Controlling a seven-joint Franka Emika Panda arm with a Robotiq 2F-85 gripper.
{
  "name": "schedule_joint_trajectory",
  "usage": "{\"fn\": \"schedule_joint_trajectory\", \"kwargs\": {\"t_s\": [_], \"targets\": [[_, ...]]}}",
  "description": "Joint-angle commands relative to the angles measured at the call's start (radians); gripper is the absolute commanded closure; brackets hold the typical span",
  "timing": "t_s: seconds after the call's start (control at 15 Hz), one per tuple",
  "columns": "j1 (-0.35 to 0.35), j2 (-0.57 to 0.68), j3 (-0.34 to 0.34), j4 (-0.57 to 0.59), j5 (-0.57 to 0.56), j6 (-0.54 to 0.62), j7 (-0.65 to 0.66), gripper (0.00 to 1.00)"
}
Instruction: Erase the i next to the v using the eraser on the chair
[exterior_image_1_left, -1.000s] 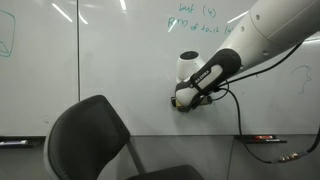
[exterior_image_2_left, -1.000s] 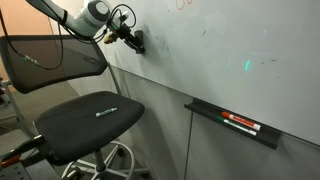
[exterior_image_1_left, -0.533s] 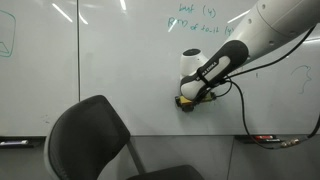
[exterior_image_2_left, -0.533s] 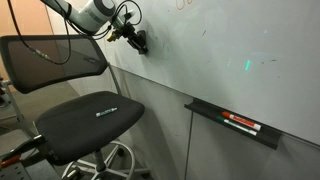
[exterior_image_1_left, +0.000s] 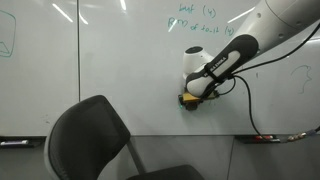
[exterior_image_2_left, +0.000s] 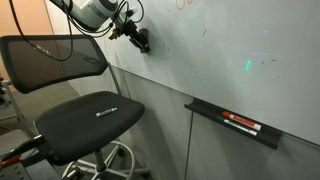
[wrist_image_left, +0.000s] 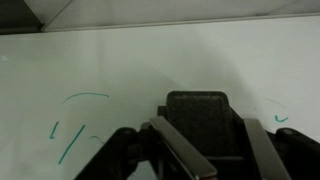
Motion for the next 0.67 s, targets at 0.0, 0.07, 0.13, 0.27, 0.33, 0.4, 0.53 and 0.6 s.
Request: {"fn": "schedule_joint_trajectory", "kwargs": {"t_s": [0.0,0.07,0.13,0.27,0.33,0.4,0.53,0.6], "targets": [[-0.086,0.0,0.013,0.04,-0.11,0.05,0.09,0.68],[-0.096,0.007,0.023,0.033,-0.132,0.052,0.104,0.68],[-0.108,0.011,0.034,0.03,-0.154,0.051,0.119,0.68],[-0.142,0.021,0.067,0.027,-0.183,0.043,0.14,0.68],[-0.165,0.026,0.086,0.031,-0.195,0.038,0.147,0.68],[-0.187,0.03,0.106,0.036,-0.208,0.032,0.155,0.68],[-0.229,0.036,0.143,0.048,-0.235,0.019,0.174,0.68],[-0.247,0.04,0.157,0.055,-0.255,0.013,0.187,0.68]]}}
